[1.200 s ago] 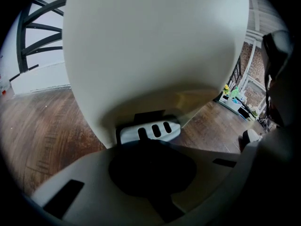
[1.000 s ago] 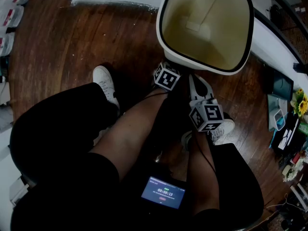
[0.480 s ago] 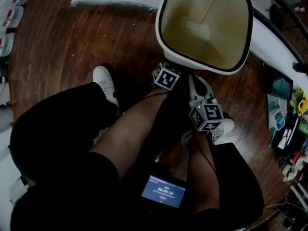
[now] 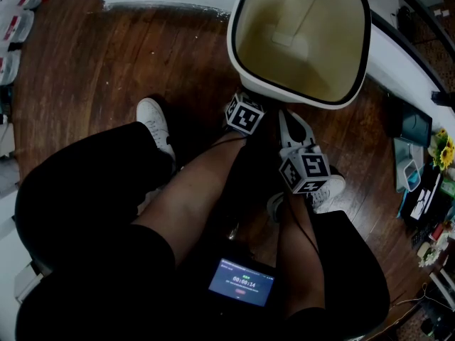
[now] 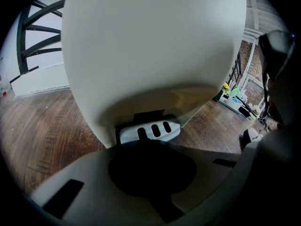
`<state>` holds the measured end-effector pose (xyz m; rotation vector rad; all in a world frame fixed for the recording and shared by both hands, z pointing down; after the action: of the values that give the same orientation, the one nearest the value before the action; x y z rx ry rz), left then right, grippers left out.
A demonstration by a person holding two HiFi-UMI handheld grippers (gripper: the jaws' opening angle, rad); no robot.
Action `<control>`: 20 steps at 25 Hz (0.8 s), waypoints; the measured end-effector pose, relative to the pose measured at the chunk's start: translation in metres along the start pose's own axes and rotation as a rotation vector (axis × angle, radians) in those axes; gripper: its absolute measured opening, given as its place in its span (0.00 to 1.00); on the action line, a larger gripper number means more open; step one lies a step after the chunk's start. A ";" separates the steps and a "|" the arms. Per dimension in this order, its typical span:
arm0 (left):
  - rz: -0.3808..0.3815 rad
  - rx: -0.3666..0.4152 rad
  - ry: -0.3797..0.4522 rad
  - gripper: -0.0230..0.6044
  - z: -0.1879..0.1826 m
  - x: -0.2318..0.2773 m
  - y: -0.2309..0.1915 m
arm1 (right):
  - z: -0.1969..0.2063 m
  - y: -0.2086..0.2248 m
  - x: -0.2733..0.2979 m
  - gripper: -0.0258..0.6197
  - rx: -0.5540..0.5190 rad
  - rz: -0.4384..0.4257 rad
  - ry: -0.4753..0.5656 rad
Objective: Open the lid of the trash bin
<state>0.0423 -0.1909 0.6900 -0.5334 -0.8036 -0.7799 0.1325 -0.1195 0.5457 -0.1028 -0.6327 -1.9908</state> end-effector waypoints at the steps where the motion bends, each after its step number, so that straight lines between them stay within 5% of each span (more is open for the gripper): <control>1: 0.001 -0.001 0.001 0.07 0.000 0.000 0.000 | 0.000 0.000 0.000 0.05 -0.001 0.001 0.000; 20: 0.034 -0.012 0.041 0.04 0.003 -0.004 0.000 | -0.003 -0.002 -0.002 0.05 -0.011 0.001 0.005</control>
<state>0.0389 -0.1875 0.6883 -0.5388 -0.7502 -0.7621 0.1324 -0.1188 0.5420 -0.1044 -0.6182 -1.9936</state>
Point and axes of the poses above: the fingertips, and each gripper's own axes: x forward along the fingers, y to its right, z out of its underside, the point moved 6 cm from there along -x, backward along the fingers, and after that the axes turned 3 degrees about -z, right-handed, at the moved point
